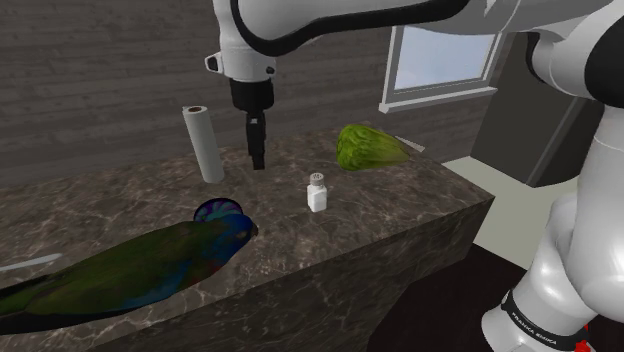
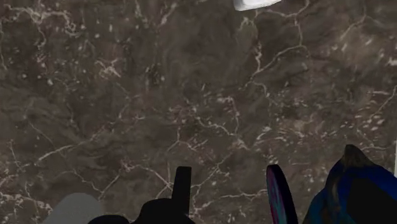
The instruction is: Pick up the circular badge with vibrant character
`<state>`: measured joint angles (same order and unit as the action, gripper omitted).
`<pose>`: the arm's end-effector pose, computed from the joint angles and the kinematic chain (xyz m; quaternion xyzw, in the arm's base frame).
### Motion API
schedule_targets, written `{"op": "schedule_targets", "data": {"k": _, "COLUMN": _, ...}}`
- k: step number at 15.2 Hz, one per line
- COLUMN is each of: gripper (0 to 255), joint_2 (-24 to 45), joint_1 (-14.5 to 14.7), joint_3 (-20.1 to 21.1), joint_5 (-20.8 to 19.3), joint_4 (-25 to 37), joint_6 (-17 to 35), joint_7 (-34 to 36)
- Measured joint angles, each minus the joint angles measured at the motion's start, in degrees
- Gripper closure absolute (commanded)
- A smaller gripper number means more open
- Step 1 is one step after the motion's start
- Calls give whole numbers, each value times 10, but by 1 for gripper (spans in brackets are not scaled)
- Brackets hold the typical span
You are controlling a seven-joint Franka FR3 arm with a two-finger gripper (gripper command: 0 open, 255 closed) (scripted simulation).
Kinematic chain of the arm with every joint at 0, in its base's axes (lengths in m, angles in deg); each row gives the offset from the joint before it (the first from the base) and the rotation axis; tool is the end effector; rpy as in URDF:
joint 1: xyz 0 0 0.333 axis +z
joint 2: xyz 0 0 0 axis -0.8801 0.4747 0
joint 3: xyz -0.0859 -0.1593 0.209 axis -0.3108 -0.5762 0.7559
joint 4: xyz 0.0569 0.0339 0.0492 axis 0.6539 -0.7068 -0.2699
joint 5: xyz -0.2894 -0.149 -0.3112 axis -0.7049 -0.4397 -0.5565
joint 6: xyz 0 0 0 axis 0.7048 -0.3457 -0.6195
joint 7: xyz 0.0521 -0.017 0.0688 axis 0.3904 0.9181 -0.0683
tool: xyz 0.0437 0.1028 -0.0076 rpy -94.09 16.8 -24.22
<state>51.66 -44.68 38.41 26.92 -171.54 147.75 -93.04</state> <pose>0.5842 0.3333 0.5257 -0.8844 -0.4661 -0.0230 0.0036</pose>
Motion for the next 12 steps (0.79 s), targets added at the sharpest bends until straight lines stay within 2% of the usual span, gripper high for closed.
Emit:
{"op": "schedule_targets", "data": {"k": 5, "gripper": 0, "joint_2": 99, "joint_1": 39, "joint_3": 22, "joint_5": -26, "joint_4": 119, "joint_6": -32, "joint_7": -22}}
{"op": "schedule_targets", "data": {"k": 8, "gripper": 0, "joint_2": 169, "joint_1": 72, "joint_3": 33, "joint_5": -45, "joint_4": 215, "joint_6": -65, "joint_7": -33}}
{"op": "schedule_targets", "data": {"k": 12, "gripper": 0, "joint_2": 177, "joint_1": 77, "joint_3": 36, "joint_5": -48, "joint_4": 199, "joint_6": -44, "joint_7": -37}}
